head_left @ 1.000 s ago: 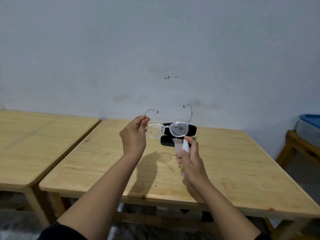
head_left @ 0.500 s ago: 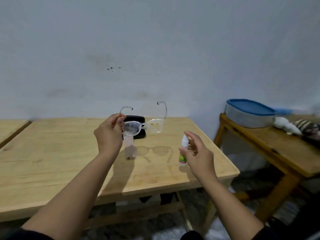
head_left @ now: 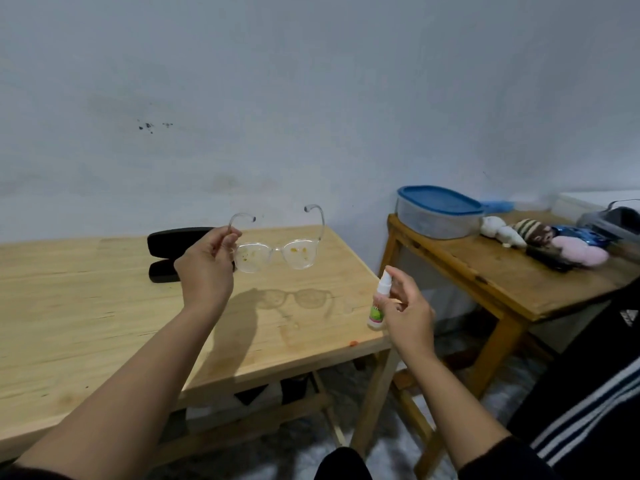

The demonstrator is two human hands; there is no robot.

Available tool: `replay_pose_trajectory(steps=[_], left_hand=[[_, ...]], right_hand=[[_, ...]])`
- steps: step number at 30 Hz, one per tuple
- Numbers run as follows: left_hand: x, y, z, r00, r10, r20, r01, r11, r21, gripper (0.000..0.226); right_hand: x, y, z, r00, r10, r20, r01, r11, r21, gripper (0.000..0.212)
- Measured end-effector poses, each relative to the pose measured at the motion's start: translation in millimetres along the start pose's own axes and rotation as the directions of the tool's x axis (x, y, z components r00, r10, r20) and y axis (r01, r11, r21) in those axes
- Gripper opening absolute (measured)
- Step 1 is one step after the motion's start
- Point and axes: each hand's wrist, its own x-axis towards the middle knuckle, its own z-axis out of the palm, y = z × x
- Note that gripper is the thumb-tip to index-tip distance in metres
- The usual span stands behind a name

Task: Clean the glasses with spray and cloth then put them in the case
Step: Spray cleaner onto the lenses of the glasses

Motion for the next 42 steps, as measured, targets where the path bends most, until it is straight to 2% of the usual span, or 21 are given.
replay_pose_trajectory(steps=[16,20,24,28,32,36,42], left_hand=[[-1.2,-5.0,15.2,1.0,-0.021,0.006,0.02,0.996,0.09,0.018],[-1.6,-3.1,15.5,1.0,-0.022,0.007,0.021,0.994,0.104,0.016],[1.0,-1.9,13.3,1.0,-0.016,0.006,0.015,0.996,0.089,0.016],[3.2,4.5,10.1,1.0,0.016,0.003,-0.016,0.999,0.049,0.016],[6.9,10.7,1.3,1.0,0.03,-0.007,-0.03,0.999,0.015,0.015],[11.0,17.2,-14.5,0.998,0.042,-0.035,-0.04,0.998,0.052,0.015],[21.7,23.3,-55.6,0.988,0.091,-0.122,-0.073,0.986,0.147,0.016]], right_hand=[[12.9,20.7,-0.4,0.997,-0.021,0.068,0.023,0.999,-0.033,0.047],[13.7,20.8,-0.9,0.996,-0.028,0.088,0.031,0.999,-0.032,0.056],[14.4,17.9,-4.5,0.992,-0.056,0.116,0.07,0.99,-0.123,0.065],[15.3,5.4,-9.0,0.979,-0.159,0.129,0.195,0.912,-0.361,0.055],[18.8,-15.8,-9.7,0.958,-0.202,0.204,0.281,0.808,-0.518,0.05],[18.6,-42.2,-1.0,0.927,-0.244,0.284,0.369,0.729,-0.577,0.049],[14.0,-69.2,31.5,0.88,-0.222,0.421,0.452,0.664,-0.595,0.049]])
